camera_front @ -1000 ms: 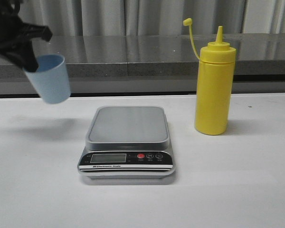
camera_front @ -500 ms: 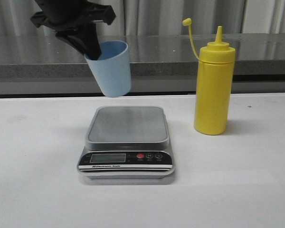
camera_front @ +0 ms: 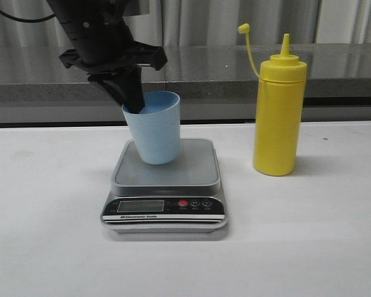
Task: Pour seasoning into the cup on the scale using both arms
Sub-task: 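Lift the blue cup with the left gripper and place it on the scale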
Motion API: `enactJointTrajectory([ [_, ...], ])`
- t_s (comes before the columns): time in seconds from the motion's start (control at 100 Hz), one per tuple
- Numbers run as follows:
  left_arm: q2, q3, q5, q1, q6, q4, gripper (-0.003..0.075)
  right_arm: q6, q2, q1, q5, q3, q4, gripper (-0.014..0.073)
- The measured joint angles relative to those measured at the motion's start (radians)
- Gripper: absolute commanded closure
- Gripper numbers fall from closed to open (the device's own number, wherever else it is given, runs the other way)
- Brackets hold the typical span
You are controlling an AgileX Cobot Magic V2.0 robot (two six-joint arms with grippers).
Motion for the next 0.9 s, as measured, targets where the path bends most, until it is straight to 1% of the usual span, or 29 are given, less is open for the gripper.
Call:
enactJointTrajectory([
  [0.17,0.0,-0.006,0.0,0.0,0.0,0.0,0.0474,0.0,0.0,0.0,0.0,0.0,0.0,0.0662],
  [0.23,0.0,-0.006,0.0,0.0,0.0,0.0,0.0429,0.0,0.0,0.0,0.0,0.0,0.0,0.0662],
  [0.29,0.0,-0.006,0.0,0.0,0.0,0.0,0.0419,0.0,0.0,0.0,0.0,0.0,0.0,0.0662],
  [0.51,-0.017,-0.008,-0.006,0.0,0.0,0.0,0.0421,0.0,0.0,0.0,0.0,0.0,0.0,0.0662],
  [0.56,-0.032,-0.008,-0.008,0.0,0.0,0.0,0.0436,0.0,0.0,0.0,0.0,0.0,0.0,0.0662],
  [0.61,-0.048,-0.008,-0.008,0.0,0.0,0.0,0.0477,0.0,0.0,0.0,0.0,0.0,0.0,0.0662],
  [0.68,-0.076,-0.008,-0.008,0.0,0.0,0.0,0.057,0.0,0.0,0.0,0.0,0.0,0.0,0.0662],
  [0.75,-0.108,-0.008,-0.008,0.0,0.0,0.0,0.069,0.0,0.0,0.0,0.0,0.0,0.0,0.0662],
  [0.79,-0.128,-0.008,-0.008,0.0,0.0,0.0,0.0743,0.0,0.0,0.0,0.0,0.0,0.0,0.0662],
  [0.9,-0.18,-0.008,-0.006,0.004,0.0,0.0,0.0741,0.0,0.0,0.0,0.0,0.0,0.0,0.0662],
])
